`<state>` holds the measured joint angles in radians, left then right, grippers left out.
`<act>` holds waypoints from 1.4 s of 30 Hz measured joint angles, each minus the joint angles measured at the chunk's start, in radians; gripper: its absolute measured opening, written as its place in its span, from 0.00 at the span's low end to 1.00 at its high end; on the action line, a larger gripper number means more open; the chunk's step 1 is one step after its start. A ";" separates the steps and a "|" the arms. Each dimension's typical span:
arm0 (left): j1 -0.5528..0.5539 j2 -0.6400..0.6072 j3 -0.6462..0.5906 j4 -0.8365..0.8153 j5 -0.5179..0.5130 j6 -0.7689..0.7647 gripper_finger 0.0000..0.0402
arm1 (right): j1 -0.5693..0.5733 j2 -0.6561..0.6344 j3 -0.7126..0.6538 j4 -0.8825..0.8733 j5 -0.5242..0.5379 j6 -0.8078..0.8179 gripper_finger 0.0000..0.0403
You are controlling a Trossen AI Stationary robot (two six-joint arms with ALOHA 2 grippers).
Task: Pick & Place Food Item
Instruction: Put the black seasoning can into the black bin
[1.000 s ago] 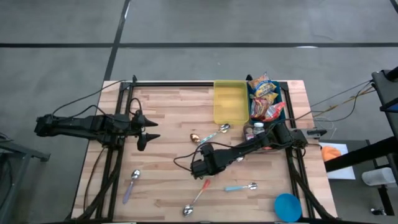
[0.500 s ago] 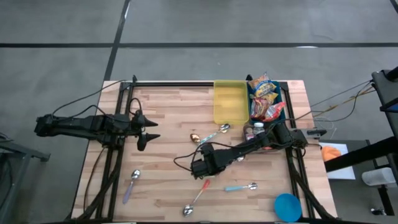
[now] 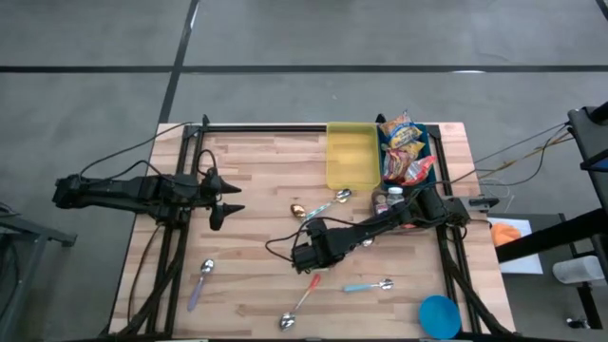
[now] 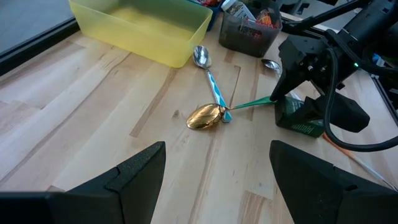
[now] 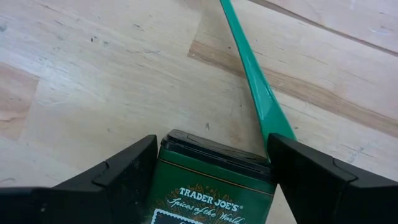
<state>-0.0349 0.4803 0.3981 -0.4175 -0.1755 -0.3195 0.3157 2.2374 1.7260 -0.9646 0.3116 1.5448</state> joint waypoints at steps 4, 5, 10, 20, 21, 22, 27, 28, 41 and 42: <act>0.000 0.000 0.000 0.000 0.000 0.000 0.72 | 0.000 -0.005 0.001 -0.002 0.016 -0.007 0.74; 0.000 0.000 0.000 0.000 0.000 0.000 0.72 | 0.000 -0.007 0.004 -0.005 0.028 -0.011 0.74; 0.000 0.000 0.000 0.000 0.000 0.000 0.72 | 0.006 -0.022 0.021 -0.004 0.098 -0.034 0.74; 0.000 0.000 0.000 -0.003 0.000 0.000 0.72 | 0.045 -0.093 0.022 -0.076 0.294 -0.030 0.74; 0.000 0.000 0.000 -0.003 0.000 0.000 0.72 | 0.048 -0.101 0.022 -0.086 0.308 -0.024 0.74; 0.000 0.000 0.000 -0.003 0.000 0.000 0.72 | 0.052 -0.110 0.022 -0.097 0.315 -0.022 0.74; 0.000 0.000 0.000 -0.003 0.000 0.000 0.72 | 0.056 -0.122 0.022 -0.109 0.315 -0.021 0.74; 0.000 0.000 0.000 -0.004 0.000 0.000 0.72 | 0.056 -0.121 0.022 -0.110 0.309 -0.021 0.74; 0.000 0.000 0.000 -0.006 0.000 0.000 0.72 | 0.018 -0.114 0.021 -0.096 0.268 -0.088 0.74; 0.000 0.000 0.000 -0.006 0.000 0.000 0.72 | 0.015 -0.116 0.021 -0.093 0.262 -0.110 0.74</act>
<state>-0.0351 0.4805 0.3979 -0.4232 -0.1755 -0.3195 0.3306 2.1217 1.7473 -1.0572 0.5736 1.4344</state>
